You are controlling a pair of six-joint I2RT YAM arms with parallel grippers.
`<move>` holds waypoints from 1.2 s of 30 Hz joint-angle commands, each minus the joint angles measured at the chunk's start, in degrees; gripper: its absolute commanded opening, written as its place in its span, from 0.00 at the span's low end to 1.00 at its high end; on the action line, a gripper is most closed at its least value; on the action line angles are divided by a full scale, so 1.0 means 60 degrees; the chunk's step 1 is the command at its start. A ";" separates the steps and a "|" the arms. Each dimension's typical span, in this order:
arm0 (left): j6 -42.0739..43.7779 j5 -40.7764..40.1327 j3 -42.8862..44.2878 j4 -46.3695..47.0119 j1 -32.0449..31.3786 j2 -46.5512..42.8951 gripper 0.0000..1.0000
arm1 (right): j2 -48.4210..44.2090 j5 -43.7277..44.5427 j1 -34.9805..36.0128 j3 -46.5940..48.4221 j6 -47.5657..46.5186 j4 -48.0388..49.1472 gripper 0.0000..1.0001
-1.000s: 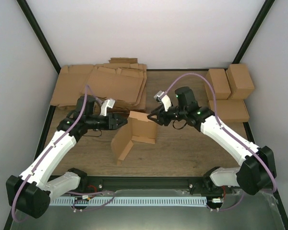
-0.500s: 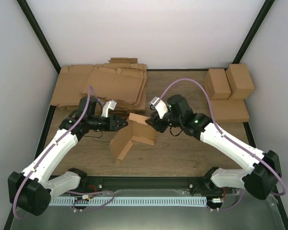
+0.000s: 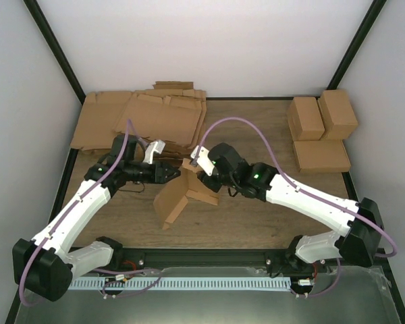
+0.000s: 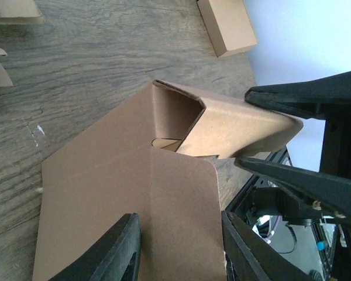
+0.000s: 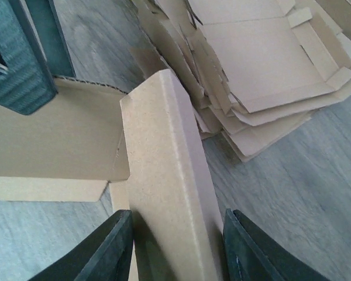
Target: Fold the paper box
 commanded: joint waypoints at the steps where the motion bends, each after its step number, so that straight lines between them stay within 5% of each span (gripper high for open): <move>1: 0.0192 -0.0087 0.0088 -0.0119 -0.0048 0.0156 0.38 | 0.0486 0.1508 0.0497 0.0374 -0.0279 -0.0449 0.44; 16: 0.0060 -0.0023 0.0069 0.0155 -0.0047 0.0229 0.39 | 0.0783 0.3960 0.1108 -0.0731 -0.0164 0.0383 0.45; 23: 0.0068 -0.0394 0.0646 -0.0132 -0.0044 -0.0277 0.75 | 0.0592 0.4109 0.1097 -0.1145 0.0200 0.0669 0.45; 29: 0.0830 -0.2029 0.1928 -0.1064 -0.0045 -0.1153 0.84 | 0.0466 0.3429 0.0713 -0.1071 0.0713 0.0562 0.45; 36: 0.1289 -0.2874 0.1346 -0.1172 -0.0054 -0.1964 0.88 | 0.0732 0.1968 -0.0447 -0.1009 0.1576 0.0272 0.45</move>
